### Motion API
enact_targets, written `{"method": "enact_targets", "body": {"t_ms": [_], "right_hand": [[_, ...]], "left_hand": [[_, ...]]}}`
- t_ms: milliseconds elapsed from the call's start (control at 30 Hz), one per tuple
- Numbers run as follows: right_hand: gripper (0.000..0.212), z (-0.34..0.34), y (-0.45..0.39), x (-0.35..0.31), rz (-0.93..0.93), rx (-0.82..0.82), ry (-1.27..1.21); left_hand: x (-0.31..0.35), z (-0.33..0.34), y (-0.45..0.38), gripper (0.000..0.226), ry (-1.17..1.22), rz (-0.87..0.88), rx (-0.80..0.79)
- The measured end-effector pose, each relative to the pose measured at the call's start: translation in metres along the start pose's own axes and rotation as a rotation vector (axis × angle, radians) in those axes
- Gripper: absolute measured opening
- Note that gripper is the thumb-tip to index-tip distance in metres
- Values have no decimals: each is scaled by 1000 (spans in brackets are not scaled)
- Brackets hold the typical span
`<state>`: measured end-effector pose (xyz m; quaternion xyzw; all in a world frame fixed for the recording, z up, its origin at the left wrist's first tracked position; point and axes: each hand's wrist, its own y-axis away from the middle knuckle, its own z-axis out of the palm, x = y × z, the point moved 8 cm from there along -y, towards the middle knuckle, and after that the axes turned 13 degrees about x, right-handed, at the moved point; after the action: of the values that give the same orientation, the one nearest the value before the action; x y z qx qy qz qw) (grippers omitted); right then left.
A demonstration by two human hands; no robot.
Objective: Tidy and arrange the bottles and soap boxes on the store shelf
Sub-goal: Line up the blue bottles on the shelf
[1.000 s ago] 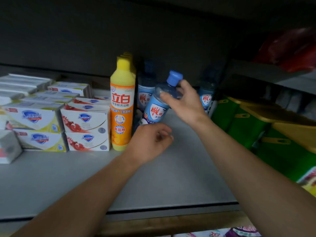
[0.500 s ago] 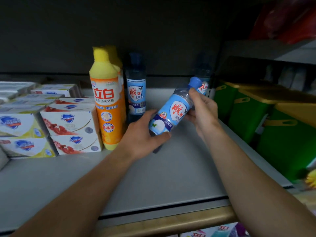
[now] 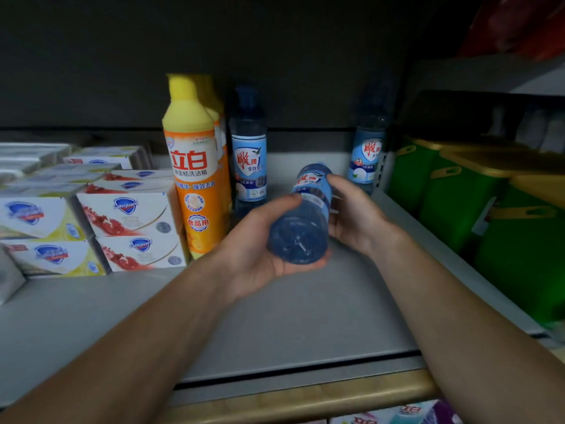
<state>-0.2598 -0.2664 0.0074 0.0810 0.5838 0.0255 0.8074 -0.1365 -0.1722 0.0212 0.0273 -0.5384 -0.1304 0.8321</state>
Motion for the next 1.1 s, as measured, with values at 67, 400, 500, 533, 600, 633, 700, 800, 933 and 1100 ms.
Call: {"method": "enact_targets", "body": {"t_ms": [67,400,500,533,600,633,700,800,933,1100], "right_hand": [[46,3,0,7,44,-36,22],[41,-13,7,-30,-223,186,-78],[41,-28,25,-62,-561,414,80],[41,-31,34,-69,-656,487,138],[39,-31,48,-76,-797,546,191],[39,-30,52,-77,-842,543,191],[41,-28,54,-78,-869,520,181],[35,-25,42,-72,-722,432,124],[35,-12,21,-51,-333,137,-279],[53,-9,21,-43,-228,37,-318]], "left_hand": [[1,9,6,30,102,-24,-113],[-4,-1,-2,54,-179,31,-29],[14,-5,-3,61,-732,463,167],[16,-1,-1,63,-887,581,191],[16,5,1,66,-1021,700,239],[18,6,3,67,-1050,749,273],[21,7,4,62,-1048,777,311],[16,4,4,53,-679,545,197],[-10,14,8,46,-112,4,-56],[-13,24,19,72,118,-266,-310]]}}
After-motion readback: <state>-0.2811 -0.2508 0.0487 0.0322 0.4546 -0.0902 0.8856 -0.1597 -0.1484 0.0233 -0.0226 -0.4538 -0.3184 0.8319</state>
